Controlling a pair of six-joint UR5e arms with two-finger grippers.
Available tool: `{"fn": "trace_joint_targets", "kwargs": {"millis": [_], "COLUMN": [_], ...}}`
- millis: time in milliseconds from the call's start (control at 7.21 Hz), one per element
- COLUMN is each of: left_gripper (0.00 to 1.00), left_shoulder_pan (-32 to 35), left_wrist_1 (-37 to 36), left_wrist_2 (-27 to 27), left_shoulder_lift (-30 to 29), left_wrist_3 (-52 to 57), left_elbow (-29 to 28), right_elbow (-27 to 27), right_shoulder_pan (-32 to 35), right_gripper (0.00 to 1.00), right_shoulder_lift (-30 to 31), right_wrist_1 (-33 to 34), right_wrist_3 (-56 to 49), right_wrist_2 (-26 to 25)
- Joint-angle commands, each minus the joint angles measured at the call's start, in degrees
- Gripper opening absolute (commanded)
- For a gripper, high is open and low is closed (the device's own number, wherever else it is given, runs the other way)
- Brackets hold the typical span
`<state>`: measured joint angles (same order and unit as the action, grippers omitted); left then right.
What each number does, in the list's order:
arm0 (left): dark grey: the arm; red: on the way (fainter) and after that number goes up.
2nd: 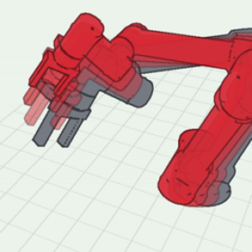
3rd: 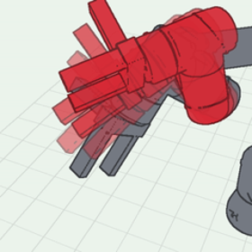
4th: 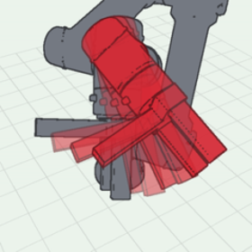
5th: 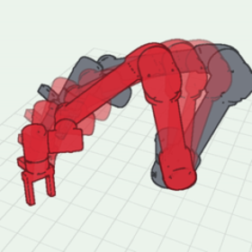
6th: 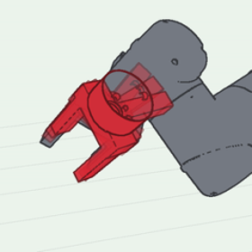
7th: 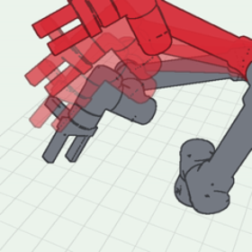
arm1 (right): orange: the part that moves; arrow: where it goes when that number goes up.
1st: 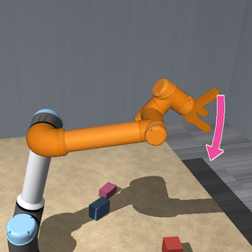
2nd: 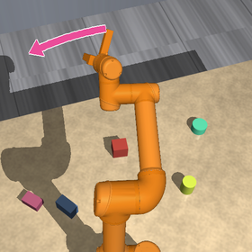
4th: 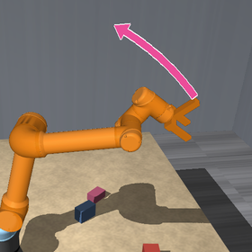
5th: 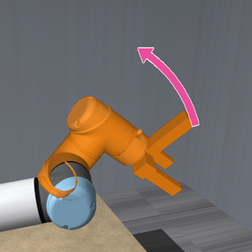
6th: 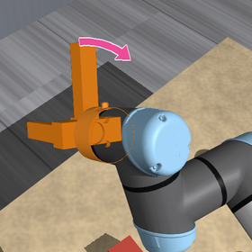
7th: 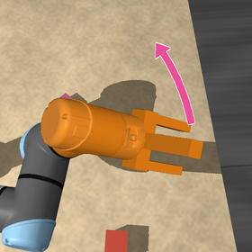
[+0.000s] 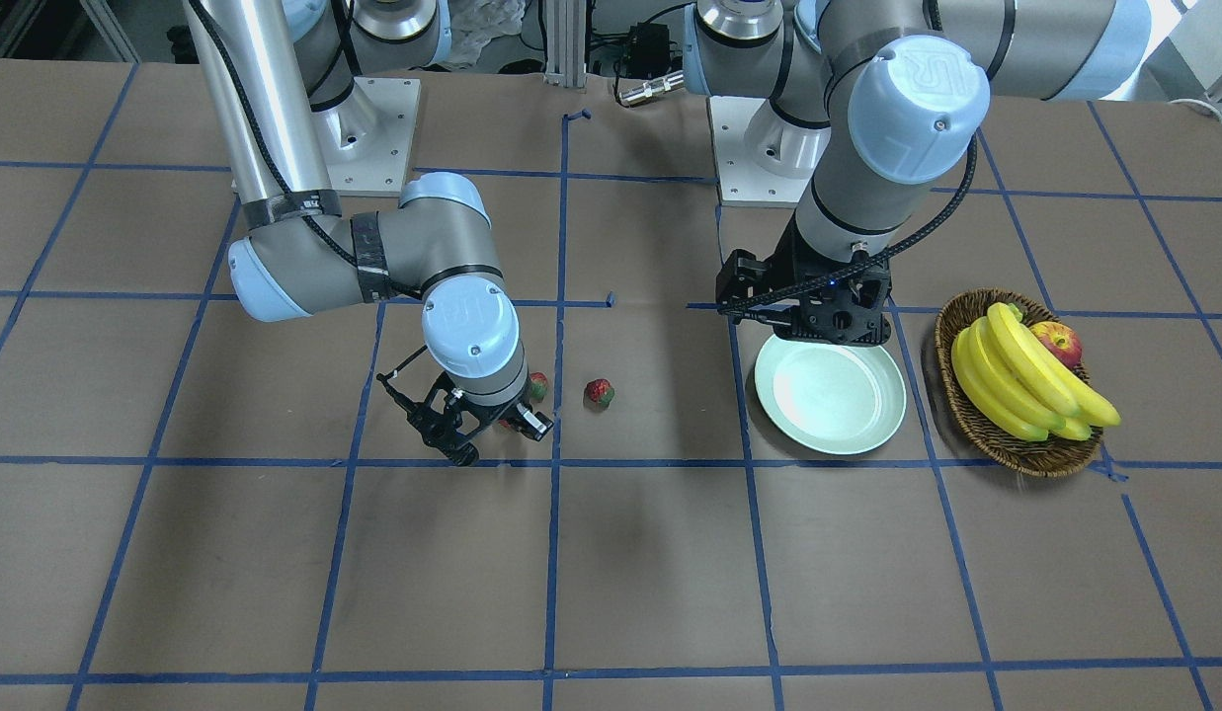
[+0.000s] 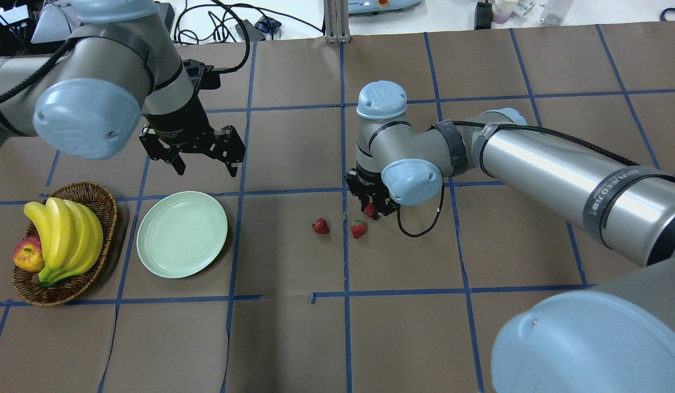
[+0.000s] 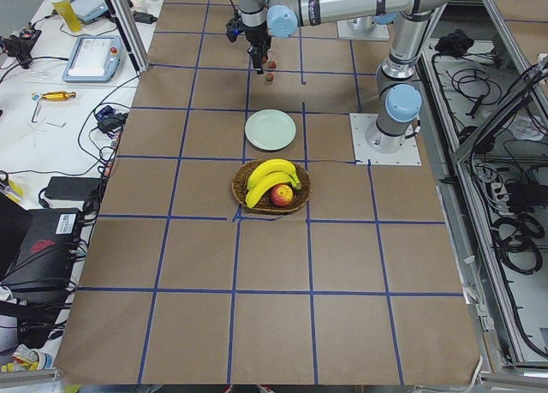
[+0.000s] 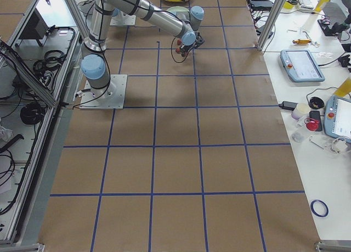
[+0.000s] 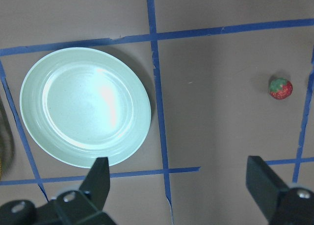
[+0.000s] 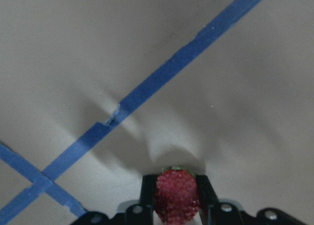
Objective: Collect all strawberries into plate
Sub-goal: 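Lower the right gripper and close it on a second strawberry, then lift the second strawberry and carry it toward the plate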
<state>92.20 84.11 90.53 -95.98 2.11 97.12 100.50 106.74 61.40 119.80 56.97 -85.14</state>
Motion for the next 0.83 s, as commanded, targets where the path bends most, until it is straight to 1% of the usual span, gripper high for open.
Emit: {"fn": "trace_joint_targets", "kwargs": {"millis": [0,278,416,555,694], "left_gripper": [1.00,1.00,1.00,1.00,1.00], "left_shoulder_pan": [-0.09,-0.18,-0.79,-1.58,-3.15], "left_wrist_1": [-0.09,-0.18,-0.26,-0.44,-0.53], "left_wrist_2": [0.00,-0.09,-0.09,-0.17,-0.26], "left_shoulder_lift": [0.09,0.17,0.44,0.61,0.53], "left_wrist_3": [0.09,0.00,-0.08,0.00,0.18], "left_elbow": [-0.09,-0.26,-0.78,-0.96,-0.97], "right_elbow": [-1.35,-6.16,-8.28,-8.82,-8.91], "right_shoulder_pan": [-0.21,-0.21,0.13,2.31,5.47], "right_gripper": [0.00,0.00,0.00,0.00,0.00], "right_shoulder_lift": [0.90,3.54,3.81,3.81,3.64], "right_wrist_1": [-0.52,-2.19,-2.55,-2.11,-1.50], "right_wrist_3": [-0.37,-2.03,-3.43,-5.54,-8.08], "right_wrist_2": [-0.11,0.67,1.03,2.95,3.23]}}
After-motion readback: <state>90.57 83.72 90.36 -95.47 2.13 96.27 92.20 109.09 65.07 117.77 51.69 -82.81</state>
